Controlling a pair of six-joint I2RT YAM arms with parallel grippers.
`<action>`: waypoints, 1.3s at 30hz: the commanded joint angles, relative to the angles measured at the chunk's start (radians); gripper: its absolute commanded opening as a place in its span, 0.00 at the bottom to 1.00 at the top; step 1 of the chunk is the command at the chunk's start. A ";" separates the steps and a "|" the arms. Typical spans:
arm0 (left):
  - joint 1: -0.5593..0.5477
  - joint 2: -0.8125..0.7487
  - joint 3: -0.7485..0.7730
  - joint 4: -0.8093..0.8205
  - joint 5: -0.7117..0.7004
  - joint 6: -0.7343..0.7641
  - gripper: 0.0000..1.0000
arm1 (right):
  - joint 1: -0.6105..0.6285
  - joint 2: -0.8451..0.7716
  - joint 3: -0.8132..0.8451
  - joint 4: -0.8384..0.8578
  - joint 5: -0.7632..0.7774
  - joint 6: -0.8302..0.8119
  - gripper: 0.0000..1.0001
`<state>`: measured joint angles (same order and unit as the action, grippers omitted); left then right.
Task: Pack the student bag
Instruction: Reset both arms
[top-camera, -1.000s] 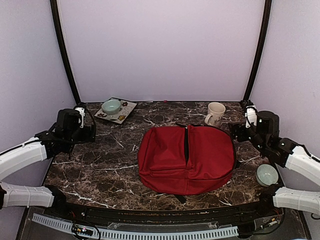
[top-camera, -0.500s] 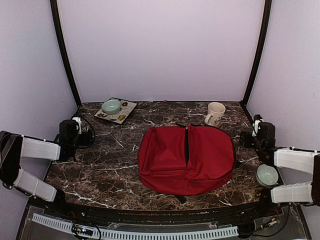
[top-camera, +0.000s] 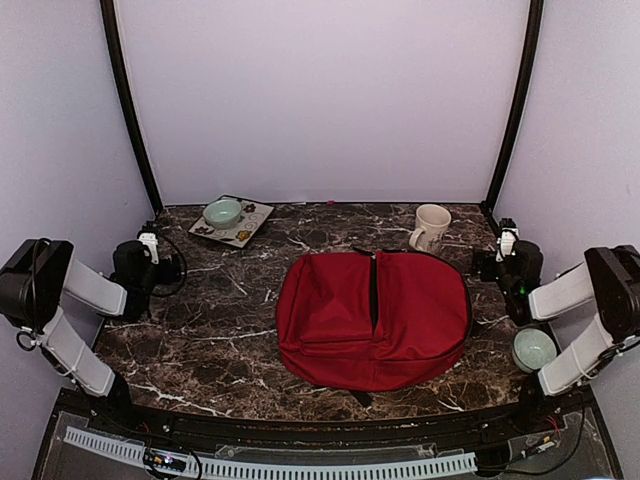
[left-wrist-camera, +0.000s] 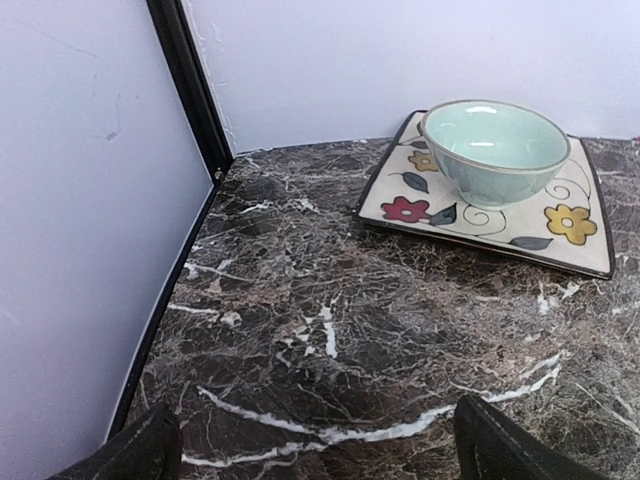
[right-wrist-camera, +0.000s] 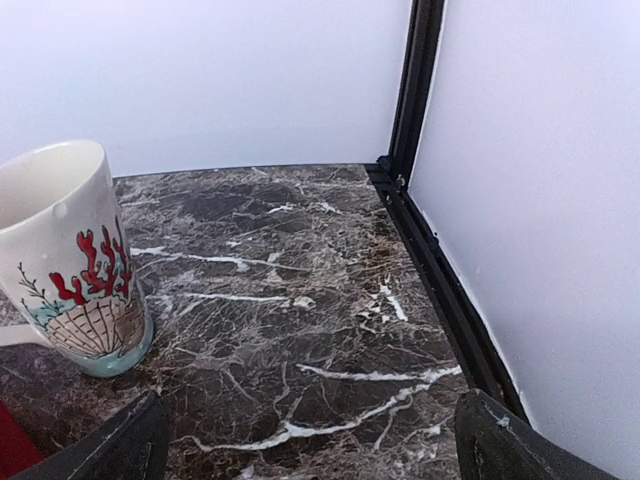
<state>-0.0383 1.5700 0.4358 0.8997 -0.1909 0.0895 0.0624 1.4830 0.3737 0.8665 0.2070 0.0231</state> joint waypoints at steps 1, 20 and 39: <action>0.019 -0.036 -0.147 0.283 0.053 -0.034 0.99 | -0.082 0.016 -0.074 0.245 -0.095 0.033 1.00; 0.021 0.001 -0.187 0.403 0.035 -0.034 0.99 | -0.093 0.048 -0.139 0.400 -0.132 0.028 1.00; 0.021 0.002 -0.187 0.404 0.035 -0.034 0.98 | -0.093 0.049 -0.136 0.393 -0.132 0.029 1.00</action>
<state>-0.0216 1.5745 0.2588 1.2675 -0.1646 0.0635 -0.0288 1.5299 0.2428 1.2144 0.0814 0.0437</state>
